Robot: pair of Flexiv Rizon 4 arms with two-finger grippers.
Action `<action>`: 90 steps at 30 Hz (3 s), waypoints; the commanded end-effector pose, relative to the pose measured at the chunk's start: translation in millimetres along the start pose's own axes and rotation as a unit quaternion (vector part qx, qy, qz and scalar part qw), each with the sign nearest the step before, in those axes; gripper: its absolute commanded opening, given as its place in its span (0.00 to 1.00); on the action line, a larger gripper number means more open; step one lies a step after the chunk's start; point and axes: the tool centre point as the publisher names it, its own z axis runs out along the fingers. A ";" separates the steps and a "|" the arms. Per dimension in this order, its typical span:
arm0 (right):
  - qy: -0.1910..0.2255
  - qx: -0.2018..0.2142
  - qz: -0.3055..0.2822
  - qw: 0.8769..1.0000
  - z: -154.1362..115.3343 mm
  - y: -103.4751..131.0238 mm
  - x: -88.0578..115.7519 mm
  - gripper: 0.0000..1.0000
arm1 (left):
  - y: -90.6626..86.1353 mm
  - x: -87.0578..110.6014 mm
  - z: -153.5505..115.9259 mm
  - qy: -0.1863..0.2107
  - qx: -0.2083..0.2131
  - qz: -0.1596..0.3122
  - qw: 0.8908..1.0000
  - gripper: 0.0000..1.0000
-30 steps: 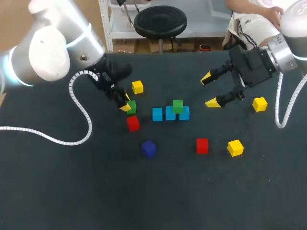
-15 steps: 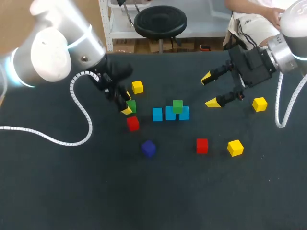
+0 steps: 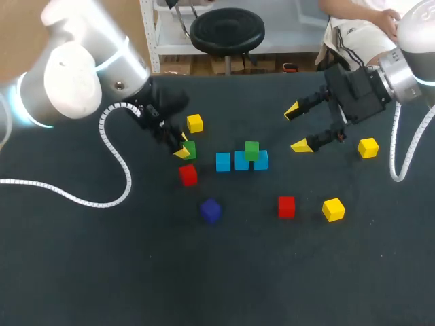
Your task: Place the blue cubes, place green cubes on the blue cubes, place the yellow cubes on the green cubes, then place the red cubes on the yellow cubes, and place purple cube on the red cubes.
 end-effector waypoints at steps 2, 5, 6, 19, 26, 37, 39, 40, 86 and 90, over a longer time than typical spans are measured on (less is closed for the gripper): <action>0.000 0.001 0.000 1.000 -0.2 1.0 -0.1 1.00 | -12.0 -2.8 -15.6 -0.014 -0.032 0.018 0.999 0.00; 0.000 0.001 0.000 1.000 -0.2 1.0 -0.1 1.00 | -15.5 -10.3 -29.5 -0.027 -0.053 0.041 0.997 0.00; 0.000 0.001 0.000 1.000 -0.2 1.0 -0.1 1.00 | -16.6 -12.8 -33.6 -0.033 -0.060 0.050 0.996 0.00; 0.000 0.001 0.000 1.000 -0.2 1.0 -0.1 1.00 | -30.3 -34.7 -53.1 -0.006 -0.038 0.102 0.994 0.00; 0.000 0.001 0.000 1.000 -0.2 1.0 -0.1 1.00 | -42.1 -40.9 -59.1 0.011 -0.002 0.092 0.996 0.00; 0.000 0.001 0.000 1.000 -0.2 1.0 -0.1 1.00 | -51.8 -42.9 -62.8 -0.014 -0.027 0.103 0.994 0.00; 0.000 0.001 0.000 1.000 -0.2 1.0 -0.1 1.00 | -51.1 -44.2 -67.9 -0.019 -0.041 0.113 0.993 0.00; 0.000 0.001 0.000 1.000 -0.2 1.0 -0.1 1.00 | -51.0 -44.5 -71.0 -0.023 -0.047 0.116 0.992 0.00; 0.000 0.001 0.000 1.000 -0.2 1.0 -0.1 1.00 | -68.6 -78.5 -62.1 -0.065 -0.038 0.162 0.984 0.00; 0.000 0.001 0.000 1.000 -0.2 1.0 -0.1 1.00 | -75.4 -84.0 -59.9 -0.063 -0.052 0.140 0.987 0.00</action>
